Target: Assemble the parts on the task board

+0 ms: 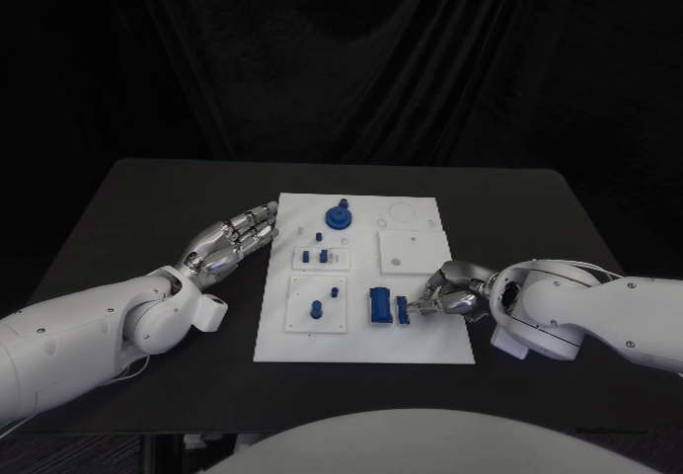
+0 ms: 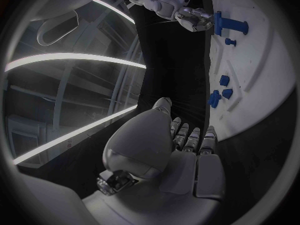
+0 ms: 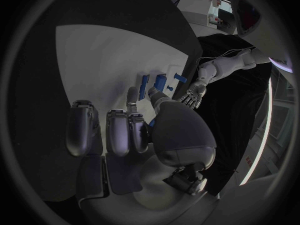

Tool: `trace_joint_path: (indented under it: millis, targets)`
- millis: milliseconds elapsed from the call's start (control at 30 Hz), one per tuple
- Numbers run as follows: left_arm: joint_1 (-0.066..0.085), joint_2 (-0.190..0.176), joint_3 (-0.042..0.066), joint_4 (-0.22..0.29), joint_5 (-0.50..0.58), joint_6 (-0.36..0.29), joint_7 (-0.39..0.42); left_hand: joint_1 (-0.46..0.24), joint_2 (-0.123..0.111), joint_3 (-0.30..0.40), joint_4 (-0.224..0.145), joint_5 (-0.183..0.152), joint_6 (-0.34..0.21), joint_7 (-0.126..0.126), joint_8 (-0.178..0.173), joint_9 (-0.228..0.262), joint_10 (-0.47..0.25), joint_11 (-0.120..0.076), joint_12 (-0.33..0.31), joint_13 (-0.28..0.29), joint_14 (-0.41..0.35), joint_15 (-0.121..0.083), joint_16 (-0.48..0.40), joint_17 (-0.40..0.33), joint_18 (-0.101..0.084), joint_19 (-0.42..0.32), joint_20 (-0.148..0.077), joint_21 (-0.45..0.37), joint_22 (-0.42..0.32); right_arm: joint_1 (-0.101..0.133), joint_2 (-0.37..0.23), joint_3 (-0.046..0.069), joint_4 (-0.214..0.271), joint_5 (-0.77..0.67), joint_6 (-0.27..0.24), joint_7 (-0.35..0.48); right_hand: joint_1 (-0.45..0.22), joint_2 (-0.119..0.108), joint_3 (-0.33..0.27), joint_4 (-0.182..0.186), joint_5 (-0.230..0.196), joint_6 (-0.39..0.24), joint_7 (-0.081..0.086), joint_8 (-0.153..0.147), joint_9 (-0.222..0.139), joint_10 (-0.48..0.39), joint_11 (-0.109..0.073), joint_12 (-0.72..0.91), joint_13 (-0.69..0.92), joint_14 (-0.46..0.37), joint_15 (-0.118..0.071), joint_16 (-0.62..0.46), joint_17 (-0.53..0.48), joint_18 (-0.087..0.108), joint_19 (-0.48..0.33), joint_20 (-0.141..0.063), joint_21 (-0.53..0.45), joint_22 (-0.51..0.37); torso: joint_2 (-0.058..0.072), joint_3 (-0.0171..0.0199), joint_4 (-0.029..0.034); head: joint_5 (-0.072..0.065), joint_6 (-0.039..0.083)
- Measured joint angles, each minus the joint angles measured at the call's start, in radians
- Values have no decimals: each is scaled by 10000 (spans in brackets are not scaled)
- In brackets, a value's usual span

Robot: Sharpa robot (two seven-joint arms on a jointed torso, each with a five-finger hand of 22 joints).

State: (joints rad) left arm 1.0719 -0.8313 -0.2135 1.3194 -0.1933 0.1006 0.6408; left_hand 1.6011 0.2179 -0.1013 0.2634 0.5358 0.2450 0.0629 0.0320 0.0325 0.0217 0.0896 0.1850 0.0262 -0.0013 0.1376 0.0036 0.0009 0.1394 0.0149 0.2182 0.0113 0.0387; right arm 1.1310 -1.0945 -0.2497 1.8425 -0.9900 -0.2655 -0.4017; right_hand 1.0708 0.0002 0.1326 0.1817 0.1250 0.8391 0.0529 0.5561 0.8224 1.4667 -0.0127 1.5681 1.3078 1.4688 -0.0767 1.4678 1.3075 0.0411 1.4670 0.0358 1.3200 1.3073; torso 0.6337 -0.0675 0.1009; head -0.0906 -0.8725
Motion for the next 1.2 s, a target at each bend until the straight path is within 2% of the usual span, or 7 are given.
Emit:
trace_joint_path:
  millis: [133, 367, 467, 633, 767, 967, 1200]
  targets:
    - [-1, -57, 0, 76, -71, -100, 103, 0, 0, 30, 30, 68, 34, 34, 40, 6, 0, 0, 87, 9, 12, -217, 0, 0, 159, -42, -47, 0, -13, -19, -240, -1, 75, -230, -449, 447, -366, 99, -331, 755, -322, -204, 22, 178, 69, 0, 0, 0, 0, 0, 0, -676, -1157, 394, -514, -30, -1176, 0, 0, 1, -2, 42, 0]
    - [-1, -277, 2, 429, -334, -485, 246, 41, -41, 84, 84, 127, 216, 68, 73, 20, 37, -37, 201, 32, -4, -470, 0, 1, 158, -17, -271, 0, -41, 58, -708, 1, 294, -323, -1743, 1845, -1049, 852, -1061, 1075, 1600, -471, 230, -213, -676, -1053, 230, -1683, -13, -1675, 292, -3924, -5777, 1168, -2633, 238, -5805, -361, -8, 2, -5, 114, -1]
    - [-1, -391, 4, 636, -440, -688, 278, 41, -41, 73, 133, 139, 307, 159, 78, 31, 74, -73, 270, 32, -1, -574, 0, 1, 157, -47, -387, 0, -65, 331, -778, -1, 292, -66, -2275, 2730, -722, 1193, -1345, 1129, 1876, -668, 786, -787, -1596, -5589, 839, -5505, -2757, -3872, 899, -6614, -7980, 1237, -4435, 798, -8774, -1765, -19, 5, -6, 175, -1]
    - [22, -542, 2, 909, -500, -1020, 311, 172, -172, 144, 112, 539, 737, 301, 186, 80, 292, -180, 661, 83, 16, -700, 0, 2, 157, -11, -492, 0, -48, 729, -595, 17, -17, 951, -2566, 4484, 99, 1265, -1569, 1116, 2213, -1374, 1383, -1527, -2713, -9526, 2123, -8893, -5257, -7533, 2438, -9416, -9586, 828, -7080, 1777, -11670, -3762, -84, 17, -21, 214, -1]
    - [54, -592, 2, 1007, -476, -1261, 323, 172, -172, 167, 110, 621, 843, 302, 186, 81, 337, -201, 774, 88, 15, -699, 0, 4, 157, 0, -503, 0, -35, 821, -286, 12, -312, 1927, -2461, 5830, 307, 1435, -1957, 1112, 2267, -2237, 1261, -2459, -3759, -11378, 2960, -10904, -7414, -9760, 3273, -10952, -10863, 600, -8558, 2333, -12526, -5424, -197, 35, -51, 187, -1]
    - [58, -421, 0, 976, -393, -1485, 335, 172, -172, 208, 152, 671, 718, 132, 186, 54, 339, -270, 639, 77, 17, -807, 0, 6, 157, -37, -540, 0, -69, 716, -229, 10, -602, 3169, -2177, 7398, 720, 1576, -2729, 1092, 2149, -4152, 303, -4194, -5788, -13738, 2638, -12618, -10160, -13267, 3153, -12953, -12355, 362, -13125, 2608, -12914, -10465, -517, 97, -143, 319, -1]
    - [67, -415, 14, 984, -344, -1554, 325, -773, -346, 428, -11, 326, 491, -90, 27, -31, 175, -432, 417, -2, 21, -938, 0, 7, 154, -54, -667, 0, -129, 596, -201, 3, -812, 3805, -2027, 8218, 591, 1521, -2997, 922, 1980, -4728, -35, -4625, -6566, -14156, 2249, -12968, -11185, -14051, 2852, -13285, -12752, 118, -14119, 2426, -13049, -11814, -768, 149, -261, 540, 0]
